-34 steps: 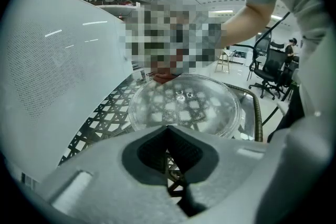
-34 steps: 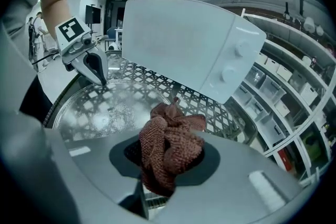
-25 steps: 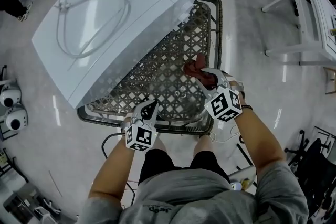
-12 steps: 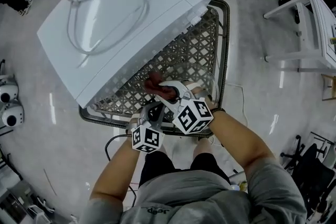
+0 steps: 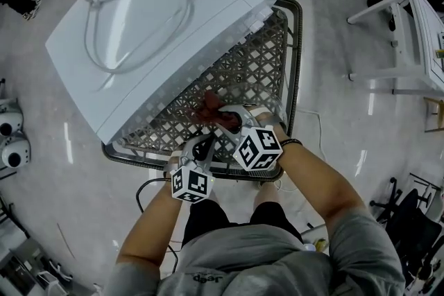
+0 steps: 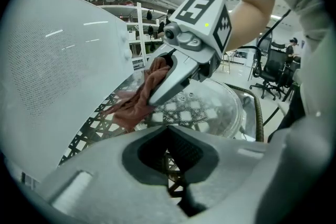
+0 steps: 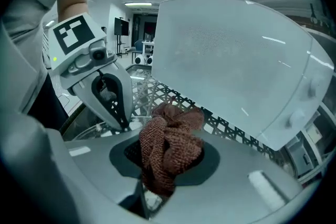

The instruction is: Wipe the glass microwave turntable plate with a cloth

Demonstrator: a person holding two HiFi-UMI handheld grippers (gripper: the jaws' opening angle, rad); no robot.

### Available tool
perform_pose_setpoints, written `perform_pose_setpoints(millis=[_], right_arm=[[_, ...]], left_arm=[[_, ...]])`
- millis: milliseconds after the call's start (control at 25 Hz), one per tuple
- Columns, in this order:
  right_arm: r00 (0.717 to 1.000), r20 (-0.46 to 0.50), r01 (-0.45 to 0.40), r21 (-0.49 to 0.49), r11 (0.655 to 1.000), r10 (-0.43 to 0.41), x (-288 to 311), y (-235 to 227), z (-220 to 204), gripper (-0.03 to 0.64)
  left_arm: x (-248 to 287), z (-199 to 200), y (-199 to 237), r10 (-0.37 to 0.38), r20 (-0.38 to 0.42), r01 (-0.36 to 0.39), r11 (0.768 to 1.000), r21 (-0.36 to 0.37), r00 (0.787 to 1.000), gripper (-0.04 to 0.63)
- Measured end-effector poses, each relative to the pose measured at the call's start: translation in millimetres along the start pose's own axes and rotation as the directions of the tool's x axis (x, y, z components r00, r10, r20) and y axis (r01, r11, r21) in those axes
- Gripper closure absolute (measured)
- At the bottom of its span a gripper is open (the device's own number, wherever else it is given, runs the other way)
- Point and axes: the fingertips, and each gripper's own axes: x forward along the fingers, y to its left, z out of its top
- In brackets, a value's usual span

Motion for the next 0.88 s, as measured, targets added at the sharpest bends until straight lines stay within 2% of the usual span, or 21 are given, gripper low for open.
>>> perform_pose_setpoints(millis=[520, 760, 880], right_arm=[[0.981, -0.164, 0.109, 0.048, 0.993, -0.100, -111, -27, -111, 0.509], [0.978, -0.175, 0.128, 0.051, 0.990, -0.117, -125, -29, -124, 0.509], [0.982, -0.144, 0.131, 0.065, 0.989, -0.121, -124, -29, -116, 0.509]], left_arm=[[-2, 2, 0, 0.017, -0.004, -0.017, 1.000, -0.006, 1.000, 0.598], [-1, 3, 0, 0.020, -0.005, -0.020, 1.000, -0.006, 1.000, 0.598], [0, 3, 0, 0.019, -0.006, -0.019, 1.000, -0.007, 1.000, 0.598]])
